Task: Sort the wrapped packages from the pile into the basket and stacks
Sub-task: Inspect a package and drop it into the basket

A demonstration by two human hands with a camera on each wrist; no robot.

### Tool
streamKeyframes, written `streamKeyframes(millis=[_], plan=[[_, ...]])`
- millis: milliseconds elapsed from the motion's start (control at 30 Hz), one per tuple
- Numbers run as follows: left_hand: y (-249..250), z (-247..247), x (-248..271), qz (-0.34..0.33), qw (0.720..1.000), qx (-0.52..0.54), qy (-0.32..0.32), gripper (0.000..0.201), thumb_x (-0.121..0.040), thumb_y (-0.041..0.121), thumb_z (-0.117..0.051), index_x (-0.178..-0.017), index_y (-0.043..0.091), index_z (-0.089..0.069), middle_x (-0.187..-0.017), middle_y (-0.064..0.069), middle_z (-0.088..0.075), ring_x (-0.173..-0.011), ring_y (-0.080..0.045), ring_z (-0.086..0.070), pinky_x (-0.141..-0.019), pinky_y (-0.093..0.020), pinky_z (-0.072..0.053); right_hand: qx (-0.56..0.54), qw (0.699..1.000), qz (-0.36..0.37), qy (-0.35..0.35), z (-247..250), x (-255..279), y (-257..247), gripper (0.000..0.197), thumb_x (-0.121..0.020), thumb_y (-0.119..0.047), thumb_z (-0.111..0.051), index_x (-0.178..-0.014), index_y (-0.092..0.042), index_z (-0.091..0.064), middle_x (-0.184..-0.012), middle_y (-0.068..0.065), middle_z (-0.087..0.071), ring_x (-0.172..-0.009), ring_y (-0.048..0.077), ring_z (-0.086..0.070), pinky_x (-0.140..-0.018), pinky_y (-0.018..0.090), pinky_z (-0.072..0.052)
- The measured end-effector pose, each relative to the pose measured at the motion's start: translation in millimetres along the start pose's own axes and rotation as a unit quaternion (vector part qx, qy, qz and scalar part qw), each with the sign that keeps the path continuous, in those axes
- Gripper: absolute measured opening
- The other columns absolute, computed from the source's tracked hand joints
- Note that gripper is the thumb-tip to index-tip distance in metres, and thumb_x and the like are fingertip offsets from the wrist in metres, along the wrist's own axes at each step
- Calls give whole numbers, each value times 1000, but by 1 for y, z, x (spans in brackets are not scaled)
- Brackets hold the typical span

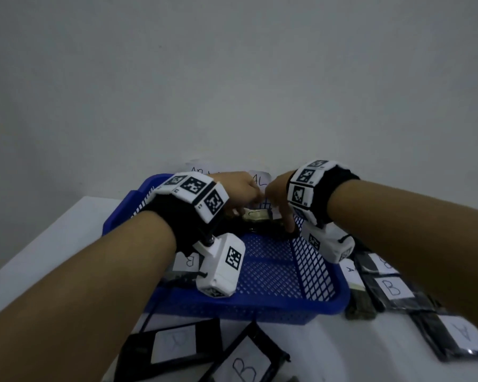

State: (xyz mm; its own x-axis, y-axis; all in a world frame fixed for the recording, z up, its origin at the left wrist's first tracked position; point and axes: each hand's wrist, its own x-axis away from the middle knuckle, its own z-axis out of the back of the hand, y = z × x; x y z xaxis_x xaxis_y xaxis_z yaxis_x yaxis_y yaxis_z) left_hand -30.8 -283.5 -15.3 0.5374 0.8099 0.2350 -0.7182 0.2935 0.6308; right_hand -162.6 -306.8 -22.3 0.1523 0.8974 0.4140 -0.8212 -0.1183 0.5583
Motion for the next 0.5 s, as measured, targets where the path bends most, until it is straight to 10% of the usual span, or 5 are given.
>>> streamKeyframes(millis=[100, 267, 500], plan=[[-1, -4, -5, 30, 999, 5, -39, 29, -103, 28, -51, -117, 8, -66, -104, 1, -69, -92, -23, -65, -86, -38, -57, -57, 998, -25, -22, -1, 6, -1, 58, -87, -32, -77, -138, -13, -57, -136, 11, -60, -124, 34, -59, -91, 30, -46], [-2, -4, 0, 34, 997, 52, -50, 32, -105, 26, -47, -123, 6, -64, -121, -6, -68, -97, -24, -65, -89, -39, -55, -19, 998, 4, -52, 0, 4, -6, 74, -69, -43, -90, -134, -24, -62, -136, 6, -60, -123, 36, -58, -101, 52, -49], [-4, 11, 25, 13, 992, 125, 9, 32, -104, 25, -47, -113, 2, -67, -103, -9, -73, -81, -22, -63, -71, -33, -56, -188, 981, 47, 11, 4, 43, 30, 40, -84, -36, -79, -118, -17, -72, -110, -1, -72, -73, 12, -61, -87, 34, -54]])
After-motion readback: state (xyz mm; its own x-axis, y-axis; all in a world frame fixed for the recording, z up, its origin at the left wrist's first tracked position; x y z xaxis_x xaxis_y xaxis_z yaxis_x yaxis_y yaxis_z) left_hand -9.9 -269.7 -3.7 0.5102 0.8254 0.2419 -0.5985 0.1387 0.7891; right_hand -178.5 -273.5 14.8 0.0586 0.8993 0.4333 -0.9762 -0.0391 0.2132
